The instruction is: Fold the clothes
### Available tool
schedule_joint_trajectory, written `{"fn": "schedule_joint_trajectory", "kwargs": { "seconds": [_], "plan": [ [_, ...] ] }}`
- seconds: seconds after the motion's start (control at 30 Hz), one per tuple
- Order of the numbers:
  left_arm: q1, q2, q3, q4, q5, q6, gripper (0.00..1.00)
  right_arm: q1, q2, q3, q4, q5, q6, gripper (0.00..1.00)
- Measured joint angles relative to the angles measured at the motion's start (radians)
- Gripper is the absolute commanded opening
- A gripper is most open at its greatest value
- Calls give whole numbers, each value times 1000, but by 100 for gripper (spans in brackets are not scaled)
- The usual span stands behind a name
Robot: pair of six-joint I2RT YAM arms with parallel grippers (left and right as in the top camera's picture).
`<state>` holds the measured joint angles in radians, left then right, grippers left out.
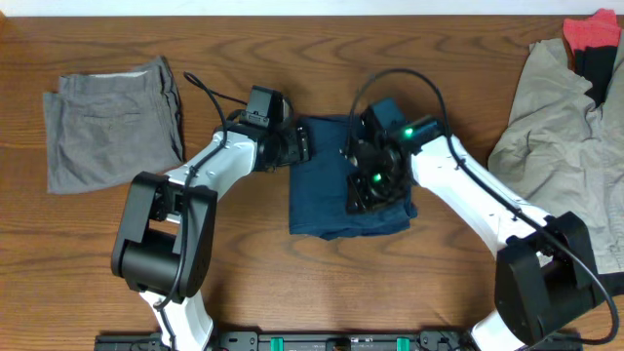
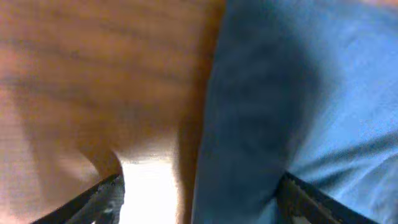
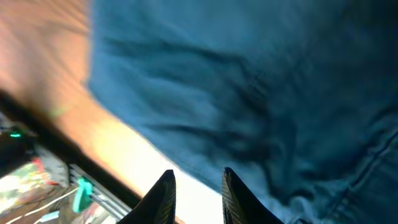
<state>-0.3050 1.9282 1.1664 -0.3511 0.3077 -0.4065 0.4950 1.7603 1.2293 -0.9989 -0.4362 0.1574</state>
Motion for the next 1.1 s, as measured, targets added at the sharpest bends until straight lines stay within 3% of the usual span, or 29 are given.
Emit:
{"fn": "schedule_joint_trajectory", "kwargs": {
  "seconds": [0.27,0.5,0.63,0.87,1.1],
  "plan": [
    [-14,-11,24,-298,28,8,78,-33,0,-212,113,99,53,34],
    [-47,-14,16,-429,91,13,79,-114,-16,-246,269,311,152,37],
    [-52,-77,1,-378,79,31,98,-183,-15,-244,425,410,151,38],
    [-28,-265,1,-114,-66,106,98,-197,-14,-235,438,472,142,43],
    [-27,-184,3,-6,-85,203,98,-188,-14,-233,428,490,138,44]
  ]
}}
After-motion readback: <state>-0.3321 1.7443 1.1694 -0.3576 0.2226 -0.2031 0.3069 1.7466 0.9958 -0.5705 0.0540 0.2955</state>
